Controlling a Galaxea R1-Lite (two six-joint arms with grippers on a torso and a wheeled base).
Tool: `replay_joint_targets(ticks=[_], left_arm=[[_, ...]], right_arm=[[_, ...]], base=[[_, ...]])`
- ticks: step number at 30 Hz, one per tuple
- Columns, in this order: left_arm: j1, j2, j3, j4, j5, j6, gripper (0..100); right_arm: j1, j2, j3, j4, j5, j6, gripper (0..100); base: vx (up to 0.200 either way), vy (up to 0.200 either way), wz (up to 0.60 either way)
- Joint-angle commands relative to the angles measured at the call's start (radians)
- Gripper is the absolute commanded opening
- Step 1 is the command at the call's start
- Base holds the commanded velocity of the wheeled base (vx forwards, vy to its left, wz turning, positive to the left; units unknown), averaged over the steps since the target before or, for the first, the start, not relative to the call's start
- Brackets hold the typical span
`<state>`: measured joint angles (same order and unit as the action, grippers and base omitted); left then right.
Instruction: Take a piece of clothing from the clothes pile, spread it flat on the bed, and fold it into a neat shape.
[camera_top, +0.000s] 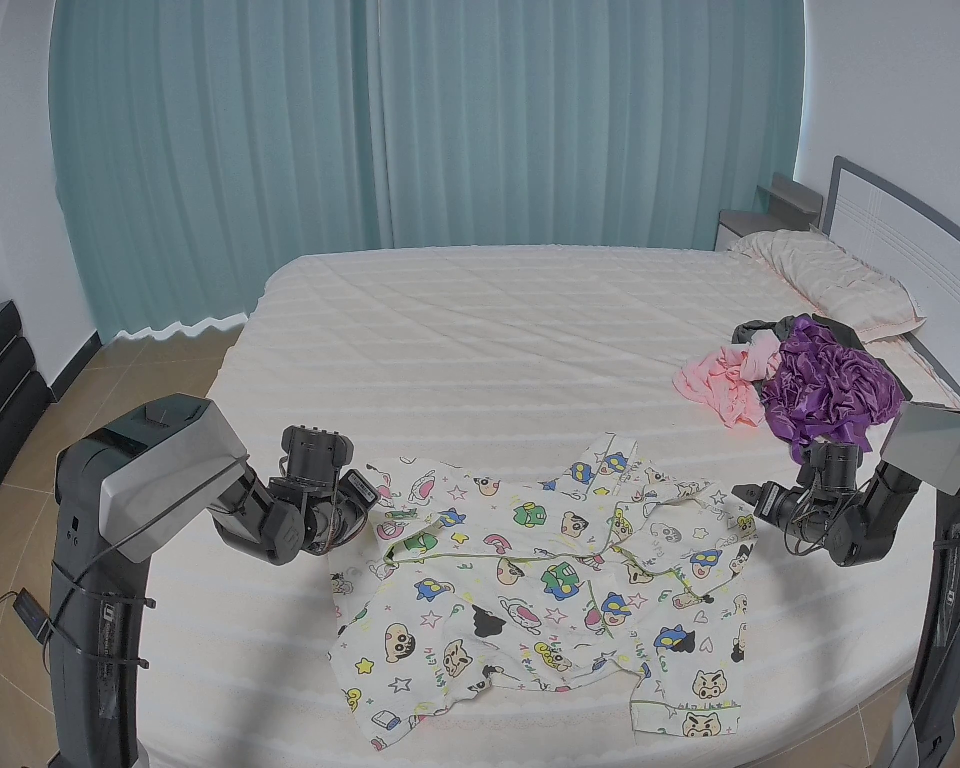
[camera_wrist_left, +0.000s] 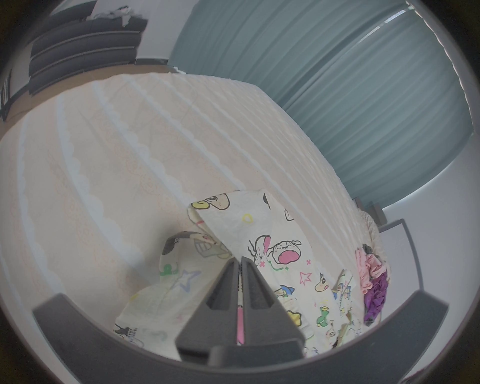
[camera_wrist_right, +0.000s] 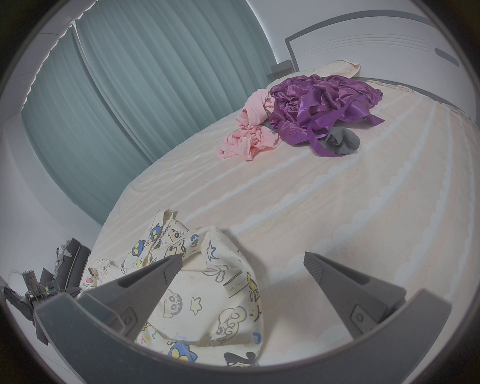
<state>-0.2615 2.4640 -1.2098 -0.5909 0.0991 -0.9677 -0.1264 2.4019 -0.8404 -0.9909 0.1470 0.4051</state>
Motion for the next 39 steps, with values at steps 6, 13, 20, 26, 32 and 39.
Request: replay_joint_targets(ticks=[6, 13, 20, 26, 32, 39], left_arm=[[0.051, -0.016, 0.003, 0.003, -0.022, -0.031, 100], [0.094, -0.039, 0.003, 0.0, -0.027, -0.083, 100], [0.016, -0.073, 0.052, 0.0, -0.039, -0.083, 100], [-0.039, -0.065, 0.044, -0.003, -0.038, -0.08, 100], [-0.051, -0.002, -0.028, -0.001, -0.029, -0.049, 100], [-0.05, 0.036, -0.051, -0.001, -0.022, 0.017, 100]], right_arm=[[0.001, 0.002, 0.0, 0.0, 0.0, 0.0, 100], [0.001, 0.002, 0.0, 0.0, 0.0, 0.0, 100], [0.001, 0.003, 0.0, 0.0, 0.0, 0.0, 100], [0.001, 0.003, 0.0, 0.0, 0.0, 0.0, 100], [0.002, 0.003, 0.0, 0.0, 0.0, 0.0, 100], [0.008, 0.006, 0.0, 0.0, 0.002, 0.0, 100]], base=[[0.0, 0.0, 0.0], [0.0, 0.0, 0.0], [0.0, 0.0, 0.0], [0.0, 0.0, 0.0], [0.0, 0.0, 0.0], [0.0, 0.0, 0.0]])
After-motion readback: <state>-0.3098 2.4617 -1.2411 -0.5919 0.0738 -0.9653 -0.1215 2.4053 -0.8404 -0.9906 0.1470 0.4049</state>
